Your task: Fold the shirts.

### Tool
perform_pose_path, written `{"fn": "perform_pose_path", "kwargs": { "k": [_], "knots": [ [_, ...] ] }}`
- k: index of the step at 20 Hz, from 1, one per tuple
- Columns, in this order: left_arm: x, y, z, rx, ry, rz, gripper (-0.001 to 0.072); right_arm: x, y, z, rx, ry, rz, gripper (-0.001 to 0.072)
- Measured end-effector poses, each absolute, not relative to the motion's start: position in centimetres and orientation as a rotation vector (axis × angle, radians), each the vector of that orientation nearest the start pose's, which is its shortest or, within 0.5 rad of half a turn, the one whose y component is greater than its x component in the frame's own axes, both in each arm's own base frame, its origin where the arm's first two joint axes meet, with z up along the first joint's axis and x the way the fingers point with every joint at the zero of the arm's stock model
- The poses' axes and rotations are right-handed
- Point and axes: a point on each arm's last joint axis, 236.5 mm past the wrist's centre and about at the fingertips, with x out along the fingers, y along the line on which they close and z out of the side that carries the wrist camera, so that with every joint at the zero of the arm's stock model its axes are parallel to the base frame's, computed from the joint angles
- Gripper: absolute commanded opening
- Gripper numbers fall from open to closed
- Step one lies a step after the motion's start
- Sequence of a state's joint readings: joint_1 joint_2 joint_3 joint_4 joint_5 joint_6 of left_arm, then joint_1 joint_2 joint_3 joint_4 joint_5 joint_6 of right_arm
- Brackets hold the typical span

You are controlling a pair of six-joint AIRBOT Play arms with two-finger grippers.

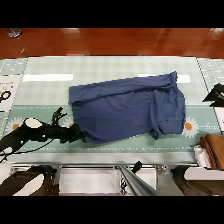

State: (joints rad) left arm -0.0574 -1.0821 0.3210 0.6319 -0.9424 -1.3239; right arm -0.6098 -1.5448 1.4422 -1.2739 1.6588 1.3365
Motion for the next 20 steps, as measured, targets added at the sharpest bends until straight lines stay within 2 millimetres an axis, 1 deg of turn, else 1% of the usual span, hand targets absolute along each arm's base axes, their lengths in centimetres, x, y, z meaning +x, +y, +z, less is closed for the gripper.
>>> {"fn": "perform_pose_path", "kwargs": {
  "k": [3,7,11,14,15,18,19,20],
  "knots": [
    [20.2,-16.3,-9.9,-0.829,1.497,-0.336,0.0015,29.6,-13.0,-2.7,0.589,1.66,0.003,0.0527],
    [20.4,-16.3,-8.9,-0.842,1.47,-0.354,0.0015,27.7,-11.6,-6.0,0.609,1.703,0.04,0.0527],
    [20.4,-16.3,-8.6,-0.845,1.465,-0.363,0.0015,26.1,-9.8,-8.3,0.627,1.74,0.084,0.0526],
    [20.4,-16.3,-8.5,-0.845,1.463,-0.364,0.0016,25.4,-8.0,-9.6,0.634,1.755,0.129,0.0523],
    [20.4,-16.4,-8.5,-0.845,1.465,-0.366,0.0015,25.4,-7.4,-9.8,0.64,1.754,0.142,0.049],
    [20.4,-16.4,-8.5,-0.845,1.464,-0.366,0.0015,25.3,-5.7,-10.1,0.649,1.763,0.184,0.0474],
    [20.4,-16.4,-8.5,-0.846,1.465,-0.367,0.0015,25.2,-5.2,-10.2,0.646,1.77,0.197,0.0425],
    [20.4,-16.4,-8.5,-0.846,1.465,-0.367,0.0015,25.1,-4.8,-10.4,0.639,1.775,0.207,0.0323]
  ]
}}
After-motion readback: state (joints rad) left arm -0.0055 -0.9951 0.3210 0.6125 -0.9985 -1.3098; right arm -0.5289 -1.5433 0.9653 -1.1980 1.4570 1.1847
